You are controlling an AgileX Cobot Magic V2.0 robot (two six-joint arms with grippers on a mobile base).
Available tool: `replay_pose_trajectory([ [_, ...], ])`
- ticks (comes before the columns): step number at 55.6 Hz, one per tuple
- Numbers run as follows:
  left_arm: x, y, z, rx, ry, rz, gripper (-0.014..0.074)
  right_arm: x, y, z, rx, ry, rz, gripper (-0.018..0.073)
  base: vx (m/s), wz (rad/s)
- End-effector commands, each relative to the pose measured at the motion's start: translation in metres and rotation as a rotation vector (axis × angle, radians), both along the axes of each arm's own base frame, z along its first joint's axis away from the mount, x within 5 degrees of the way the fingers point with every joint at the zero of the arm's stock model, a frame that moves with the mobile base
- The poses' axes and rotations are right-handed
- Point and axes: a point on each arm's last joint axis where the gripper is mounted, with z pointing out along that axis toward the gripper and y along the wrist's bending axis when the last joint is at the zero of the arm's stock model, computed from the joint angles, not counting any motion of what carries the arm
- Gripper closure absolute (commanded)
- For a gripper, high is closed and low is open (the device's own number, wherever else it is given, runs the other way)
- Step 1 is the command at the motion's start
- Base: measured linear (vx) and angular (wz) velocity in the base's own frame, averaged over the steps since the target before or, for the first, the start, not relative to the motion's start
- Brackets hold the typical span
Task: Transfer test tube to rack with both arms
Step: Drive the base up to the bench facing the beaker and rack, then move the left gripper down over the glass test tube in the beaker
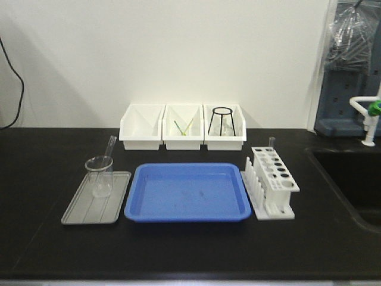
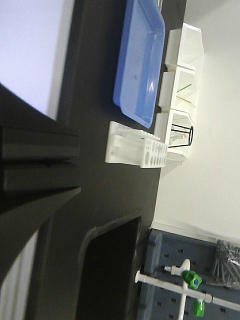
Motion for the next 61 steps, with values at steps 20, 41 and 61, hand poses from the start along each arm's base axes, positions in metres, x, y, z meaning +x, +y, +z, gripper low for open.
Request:
replay_pose_trajectory([
  [20, -0.0008, 0.0001, 0.0170, -0.018, -0.119, 0.004, 0.0594, 0.0001, 0.0001, 0.0025, 0.000, -0.072, -0.001, 0.0571, 0.47, 0.01],
  [41, -0.0008, 0.0001, 0.0170, -0.018, -0.119, 0.004, 0.0594, 0.0001, 0.0001, 0.0024, 0.000, -0.072, -0.001, 0.0571, 0.38, -0.07],
  [61, -0.0008, 0.0001, 0.0170, -0.018, -0.119, 0.004, 0.0594, 0.0001, 0.0001, 0.0024, 0.000, -0.072, -0.001, 0.0571, 0.16, 0.01],
])
